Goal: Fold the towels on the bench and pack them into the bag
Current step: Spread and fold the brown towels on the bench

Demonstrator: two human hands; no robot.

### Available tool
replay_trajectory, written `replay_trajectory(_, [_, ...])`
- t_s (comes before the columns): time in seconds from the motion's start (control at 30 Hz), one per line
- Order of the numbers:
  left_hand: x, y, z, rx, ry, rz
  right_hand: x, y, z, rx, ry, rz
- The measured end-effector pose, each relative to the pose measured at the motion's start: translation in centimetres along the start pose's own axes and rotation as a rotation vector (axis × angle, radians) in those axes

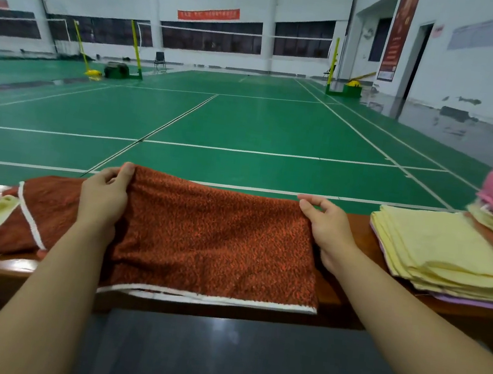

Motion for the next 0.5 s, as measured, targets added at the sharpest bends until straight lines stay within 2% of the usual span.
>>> replay_trajectory(0.3, [1.3,0.3,6.1,0.212,0.236,-0.03,1.2,-1.8,-6.7,-0.087,-0.357,0.049])
replay_trajectory(0.5, [1.2,0.0,8.8,0.062,0.342,-0.029,2.6,-2.8,-10.8,-0.081,-0.565,0.054])
Point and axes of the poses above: each hand's wrist, its own x-axis away from the middle knuckle, its own y-axis out of the palm, z = x × y, the point moved 10 cm from there along -x, towards the middle knuckle, and after that the axes turned 13 degrees about -x, right-handed, at the moved point
